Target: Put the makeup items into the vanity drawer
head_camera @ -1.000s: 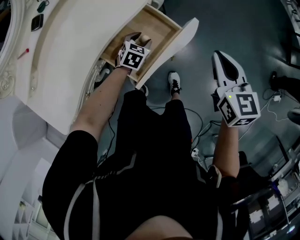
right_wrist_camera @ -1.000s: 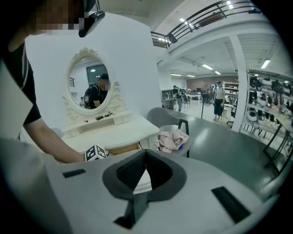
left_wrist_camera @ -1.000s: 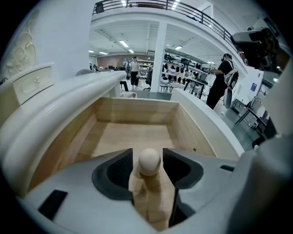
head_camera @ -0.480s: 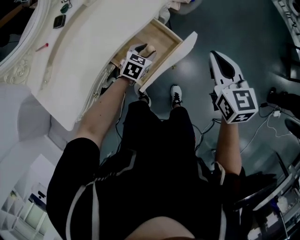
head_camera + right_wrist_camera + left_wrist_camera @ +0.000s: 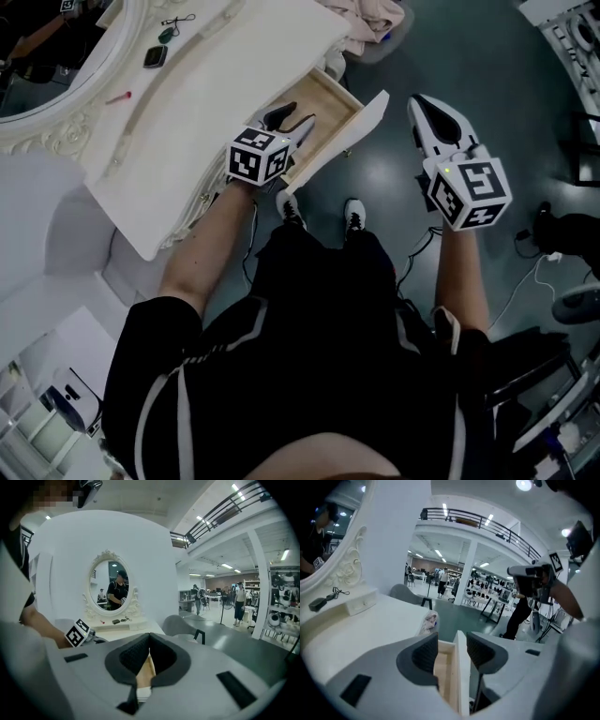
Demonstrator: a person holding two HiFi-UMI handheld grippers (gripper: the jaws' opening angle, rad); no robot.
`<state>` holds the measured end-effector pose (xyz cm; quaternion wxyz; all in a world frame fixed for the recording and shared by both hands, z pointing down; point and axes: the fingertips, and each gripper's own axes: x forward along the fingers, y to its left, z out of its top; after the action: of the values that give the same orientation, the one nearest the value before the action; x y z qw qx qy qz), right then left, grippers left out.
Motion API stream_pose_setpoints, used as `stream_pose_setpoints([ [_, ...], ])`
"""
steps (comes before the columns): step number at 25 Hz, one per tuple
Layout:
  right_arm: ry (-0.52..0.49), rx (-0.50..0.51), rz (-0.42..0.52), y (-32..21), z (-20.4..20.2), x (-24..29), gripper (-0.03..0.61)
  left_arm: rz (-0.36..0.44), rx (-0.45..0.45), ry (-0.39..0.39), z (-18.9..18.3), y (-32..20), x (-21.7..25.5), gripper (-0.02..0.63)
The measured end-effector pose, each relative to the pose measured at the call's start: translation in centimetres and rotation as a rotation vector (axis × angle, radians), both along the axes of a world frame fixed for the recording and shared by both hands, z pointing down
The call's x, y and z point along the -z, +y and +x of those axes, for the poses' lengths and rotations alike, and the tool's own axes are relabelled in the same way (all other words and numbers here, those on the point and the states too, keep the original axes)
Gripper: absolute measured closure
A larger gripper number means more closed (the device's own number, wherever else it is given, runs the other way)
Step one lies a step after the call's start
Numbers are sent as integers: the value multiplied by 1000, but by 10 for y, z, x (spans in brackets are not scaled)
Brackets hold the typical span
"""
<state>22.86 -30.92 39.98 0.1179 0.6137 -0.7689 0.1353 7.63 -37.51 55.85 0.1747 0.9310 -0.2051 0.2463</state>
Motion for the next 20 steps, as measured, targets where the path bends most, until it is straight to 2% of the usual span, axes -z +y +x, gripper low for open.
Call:
stream_pose_setpoints([
  [9, 7, 49, 81, -9, -6, 44, 573, 117, 56, 154, -6, 8, 107, 422],
  [17, 0, 62, 129, -14, -9, 70, 574, 164, 121, 265, -25, 15, 177, 425],
  [20, -6, 62, 149, -21, -5, 82, 574, 228, 188, 297, -36, 7, 202, 430],
])
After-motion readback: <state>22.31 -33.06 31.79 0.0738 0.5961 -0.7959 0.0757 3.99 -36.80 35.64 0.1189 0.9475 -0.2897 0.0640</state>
